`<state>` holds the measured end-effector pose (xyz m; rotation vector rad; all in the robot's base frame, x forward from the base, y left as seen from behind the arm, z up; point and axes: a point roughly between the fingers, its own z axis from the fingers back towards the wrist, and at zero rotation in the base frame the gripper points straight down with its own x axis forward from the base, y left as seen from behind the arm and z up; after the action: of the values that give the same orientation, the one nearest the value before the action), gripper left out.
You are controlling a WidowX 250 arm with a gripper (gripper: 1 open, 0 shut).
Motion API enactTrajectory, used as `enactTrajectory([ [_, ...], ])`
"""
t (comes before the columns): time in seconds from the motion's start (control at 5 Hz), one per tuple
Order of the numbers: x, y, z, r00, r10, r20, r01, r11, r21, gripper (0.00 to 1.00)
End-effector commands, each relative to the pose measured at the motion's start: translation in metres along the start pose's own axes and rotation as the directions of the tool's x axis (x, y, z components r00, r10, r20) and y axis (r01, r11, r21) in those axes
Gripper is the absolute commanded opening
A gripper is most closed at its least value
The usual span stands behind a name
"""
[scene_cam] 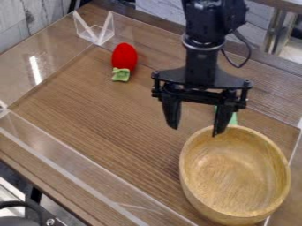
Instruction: Put the green stick in the brown bowl
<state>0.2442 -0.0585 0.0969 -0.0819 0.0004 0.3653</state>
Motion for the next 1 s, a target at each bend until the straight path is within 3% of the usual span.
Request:
enactTrajectory([
  [0.0,0.012,0.012,0.006,0.999,0.000,0.045,0.001,1.000,-0.008,1.00],
  [0.2,0.021,0.022,0.004,0.999,-0.001,0.054,0.001,1.000,-0.005,1.00],
  [0.4,0.034,0.010,-0.007,0.999,-0.002,0.052,0.002,1.000,-0.005,1.00],
  [0.8,0.076,-0.040,-0.008,0.995,-0.052,0.089,0.055,0.998,-0.031,1.00],
])
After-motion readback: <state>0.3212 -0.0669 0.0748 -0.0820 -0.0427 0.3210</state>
